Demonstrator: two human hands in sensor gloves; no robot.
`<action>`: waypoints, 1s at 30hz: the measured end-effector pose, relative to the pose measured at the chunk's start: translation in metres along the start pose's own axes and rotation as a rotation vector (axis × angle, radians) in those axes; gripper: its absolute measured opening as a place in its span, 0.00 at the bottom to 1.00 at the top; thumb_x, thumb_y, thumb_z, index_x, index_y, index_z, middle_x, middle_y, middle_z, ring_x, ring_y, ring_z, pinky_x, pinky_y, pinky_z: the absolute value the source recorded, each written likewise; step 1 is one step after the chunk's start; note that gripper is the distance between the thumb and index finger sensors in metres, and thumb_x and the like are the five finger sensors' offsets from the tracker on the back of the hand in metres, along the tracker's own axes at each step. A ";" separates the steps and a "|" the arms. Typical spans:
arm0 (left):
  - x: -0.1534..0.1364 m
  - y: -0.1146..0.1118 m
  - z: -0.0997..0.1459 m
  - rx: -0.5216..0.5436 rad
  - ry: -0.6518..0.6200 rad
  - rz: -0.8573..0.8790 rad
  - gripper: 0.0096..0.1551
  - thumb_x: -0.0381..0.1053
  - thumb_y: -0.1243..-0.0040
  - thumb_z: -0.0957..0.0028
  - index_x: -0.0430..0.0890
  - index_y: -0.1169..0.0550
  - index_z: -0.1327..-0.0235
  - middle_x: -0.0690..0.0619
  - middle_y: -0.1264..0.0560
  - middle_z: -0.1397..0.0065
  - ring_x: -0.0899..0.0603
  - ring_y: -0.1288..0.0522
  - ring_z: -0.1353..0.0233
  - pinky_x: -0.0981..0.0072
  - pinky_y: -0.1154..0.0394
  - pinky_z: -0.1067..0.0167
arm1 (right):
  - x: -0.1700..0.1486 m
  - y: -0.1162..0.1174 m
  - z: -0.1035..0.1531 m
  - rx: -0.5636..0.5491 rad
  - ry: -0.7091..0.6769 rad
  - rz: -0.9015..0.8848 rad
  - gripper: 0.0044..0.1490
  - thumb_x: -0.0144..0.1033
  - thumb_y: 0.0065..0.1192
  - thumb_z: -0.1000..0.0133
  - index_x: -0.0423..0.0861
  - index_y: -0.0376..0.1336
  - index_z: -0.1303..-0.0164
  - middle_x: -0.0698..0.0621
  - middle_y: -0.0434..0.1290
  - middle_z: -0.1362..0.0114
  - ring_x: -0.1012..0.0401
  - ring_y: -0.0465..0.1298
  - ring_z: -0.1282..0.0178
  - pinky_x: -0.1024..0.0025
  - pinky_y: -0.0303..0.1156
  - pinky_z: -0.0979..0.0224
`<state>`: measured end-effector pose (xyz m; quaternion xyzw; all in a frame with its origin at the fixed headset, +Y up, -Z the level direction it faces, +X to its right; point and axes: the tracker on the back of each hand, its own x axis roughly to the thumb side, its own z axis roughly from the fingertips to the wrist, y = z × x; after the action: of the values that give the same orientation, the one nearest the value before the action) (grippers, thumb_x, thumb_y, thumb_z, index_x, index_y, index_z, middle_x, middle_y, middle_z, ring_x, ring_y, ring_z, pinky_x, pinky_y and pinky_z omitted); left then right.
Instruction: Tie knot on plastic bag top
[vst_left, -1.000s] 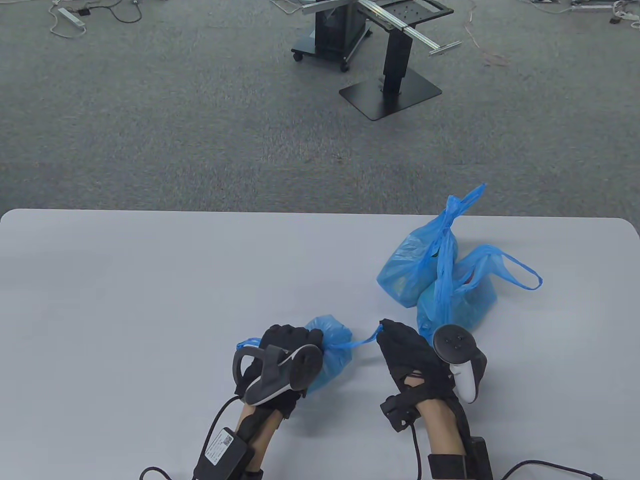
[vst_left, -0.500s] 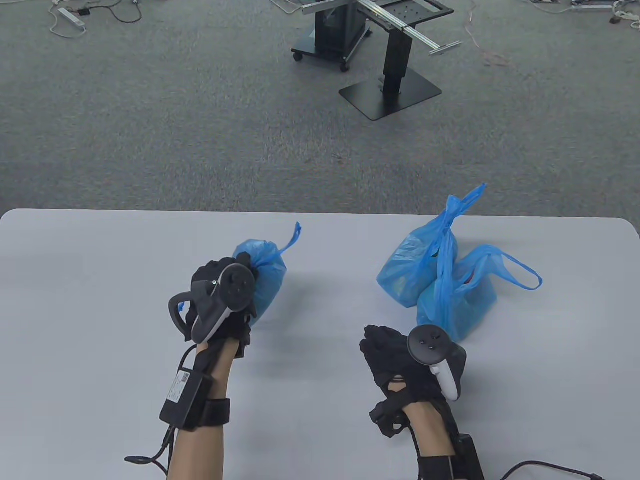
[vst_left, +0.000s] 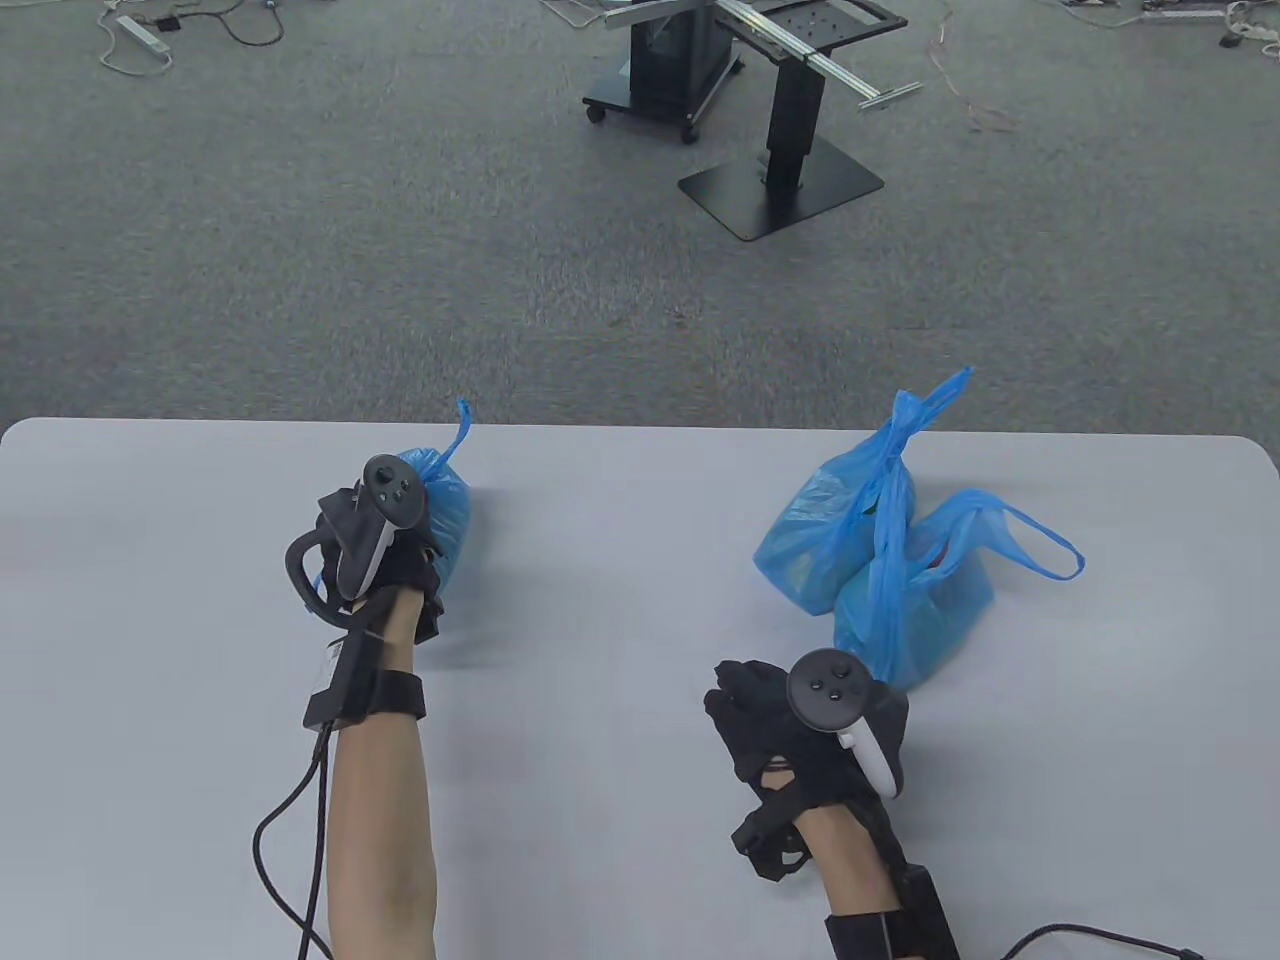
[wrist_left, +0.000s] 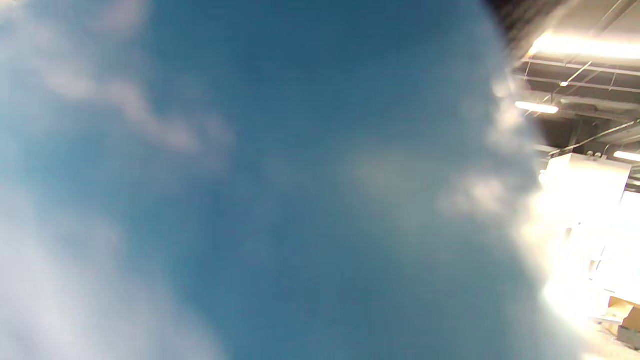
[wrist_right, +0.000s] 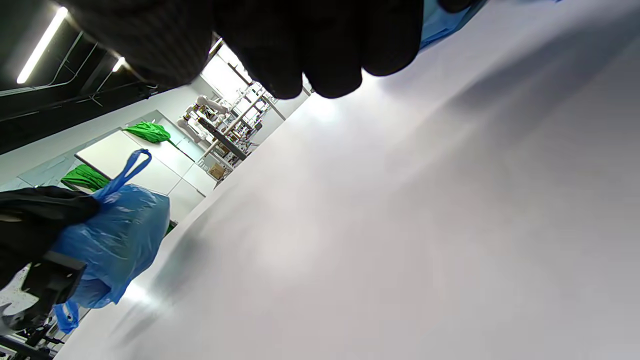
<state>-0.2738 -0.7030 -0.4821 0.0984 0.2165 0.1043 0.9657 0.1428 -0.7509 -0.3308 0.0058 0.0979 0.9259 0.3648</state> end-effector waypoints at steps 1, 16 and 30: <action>0.000 -0.006 -0.002 -0.004 0.004 -0.009 0.30 0.59 0.30 0.47 0.53 0.20 0.31 0.57 0.16 0.40 0.46 0.16 0.35 0.46 0.26 0.29 | 0.001 0.001 0.000 -0.001 -0.002 0.003 0.39 0.58 0.59 0.46 0.51 0.63 0.26 0.48 0.63 0.20 0.44 0.60 0.20 0.38 0.47 0.15; 0.007 -0.021 0.001 -0.036 0.011 0.046 0.38 0.67 0.33 0.50 0.54 0.23 0.27 0.57 0.19 0.32 0.43 0.19 0.30 0.43 0.29 0.28 | 0.002 0.004 0.001 0.007 0.004 0.031 0.39 0.58 0.59 0.47 0.51 0.63 0.27 0.48 0.64 0.20 0.44 0.60 0.20 0.38 0.48 0.15; -0.022 0.061 0.061 0.020 -0.094 0.113 0.37 0.67 0.38 0.47 0.56 0.27 0.24 0.56 0.27 0.22 0.41 0.25 0.23 0.41 0.31 0.27 | 0.025 0.015 0.009 -0.019 -0.094 0.121 0.40 0.59 0.59 0.47 0.52 0.62 0.26 0.50 0.63 0.19 0.44 0.60 0.19 0.39 0.48 0.15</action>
<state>-0.2760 -0.6588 -0.4045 0.1248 0.1659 0.1516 0.9664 0.1153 -0.7429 -0.3207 0.0518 0.0711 0.9459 0.3122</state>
